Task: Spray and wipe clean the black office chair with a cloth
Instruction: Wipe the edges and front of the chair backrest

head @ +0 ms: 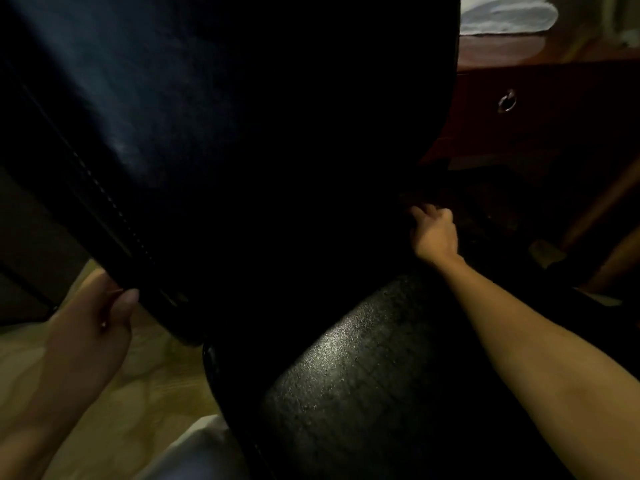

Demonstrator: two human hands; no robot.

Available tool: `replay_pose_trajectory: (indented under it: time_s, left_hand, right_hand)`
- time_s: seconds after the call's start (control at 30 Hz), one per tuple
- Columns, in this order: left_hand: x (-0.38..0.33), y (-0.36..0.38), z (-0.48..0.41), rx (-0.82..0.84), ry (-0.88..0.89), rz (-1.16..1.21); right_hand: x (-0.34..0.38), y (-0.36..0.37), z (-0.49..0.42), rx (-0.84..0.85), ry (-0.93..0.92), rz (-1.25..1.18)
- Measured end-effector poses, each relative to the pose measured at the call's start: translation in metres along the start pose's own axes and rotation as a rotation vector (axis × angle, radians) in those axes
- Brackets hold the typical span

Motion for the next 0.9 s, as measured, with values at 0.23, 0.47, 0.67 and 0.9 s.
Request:
replay_pose_trajectory:
  time_s: [0.23, 0.47, 0.67, 0.9]
  left_hand:
    - [-0.047, 0.000, -0.006, -0.024, 0.068, -0.021]
    - [-0.042, 0.009, -0.020, 0.031, 0.005, -0.034]
    - [-0.038, 0.009, -0.021, 0.044, -0.016, -0.083]
    - [-0.048, 0.005, -0.017, 0.090, -0.023, -0.091]
  right_hand:
    - [-0.162, -0.056, 0.108, -0.108, 0.364, 0.113]
    - [-0.211, -0.091, 0.225, -0.257, 0.635, -0.014]
    - [-0.037, -0.030, 0.113, -0.105, 0.149, -0.058]
    - [0.073, 0.013, 0.088, 0.056, -0.135, -0.111]
Point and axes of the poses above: each hand's wrist, its own z-axis away from the middle knuckle, its own y-axis out of the palm, x = y × z, the point moved 10 cm from there along -z, towards the middle knuckle, and after that the axes turned 1 degree about -x, right-handed, at the moved point
